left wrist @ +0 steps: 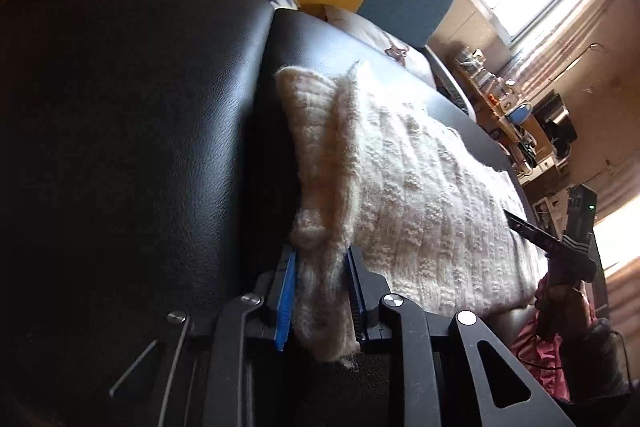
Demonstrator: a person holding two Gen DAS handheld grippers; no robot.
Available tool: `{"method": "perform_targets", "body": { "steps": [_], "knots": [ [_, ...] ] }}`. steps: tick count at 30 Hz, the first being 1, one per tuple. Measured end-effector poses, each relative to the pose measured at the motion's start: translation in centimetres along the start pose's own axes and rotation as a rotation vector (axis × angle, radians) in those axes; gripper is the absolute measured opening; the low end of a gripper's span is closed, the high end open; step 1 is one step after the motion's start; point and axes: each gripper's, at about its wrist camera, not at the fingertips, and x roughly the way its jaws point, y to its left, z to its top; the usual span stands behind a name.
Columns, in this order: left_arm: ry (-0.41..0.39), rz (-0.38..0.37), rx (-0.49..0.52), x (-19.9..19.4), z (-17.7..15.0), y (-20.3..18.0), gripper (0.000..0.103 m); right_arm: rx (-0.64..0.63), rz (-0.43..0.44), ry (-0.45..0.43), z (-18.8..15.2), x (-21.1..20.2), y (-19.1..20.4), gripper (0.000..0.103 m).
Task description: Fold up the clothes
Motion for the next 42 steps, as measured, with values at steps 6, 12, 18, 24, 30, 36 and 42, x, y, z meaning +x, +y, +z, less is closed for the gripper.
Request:
{"method": "perform_targets", "body": {
  "steps": [6, 12, 18, 24, 30, 36, 42],
  "knots": [
    [-0.046, -0.11, -0.074, 1.1, 4.8, 1.5, 0.077, 0.004, 0.004, -0.025, -0.3, -0.2, -0.2, 0.035],
    [0.095, -0.199, -0.149, 5.8, 8.6, 2.6, 0.078, -0.005, 0.014, -0.062, -0.8, -0.4, -0.3, 0.035],
    [0.12, -0.18, -0.106, 7.2, 9.8, 0.9, 0.077, -0.001, 0.037, -0.091, -0.9, -0.4, -0.7, 0.036],
    [0.128, -0.172, -0.168, 7.5, 8.9, 0.3, 0.018, -0.003, 0.05, -0.095, -0.9, -0.4, -0.8, 0.036],
    [0.07, -0.181, -0.248, 6.2, 8.8, 1.4, 0.015, -0.127, 0.083, -0.006, 0.7, -2.2, -1.2, 0.035],
    [0.003, -0.125, -0.225, 3.7, 10.5, 2.4, 0.014, -0.363, 0.037, 0.082, 1.9, -4.3, -2.7, 0.035],
    [0.007, -0.1, -0.18, 1.6, 12.1, 1.7, 0.014, -0.493, 0.042, 0.198, 2.3, -1.6, -2.7, 0.035]
  ]
}}
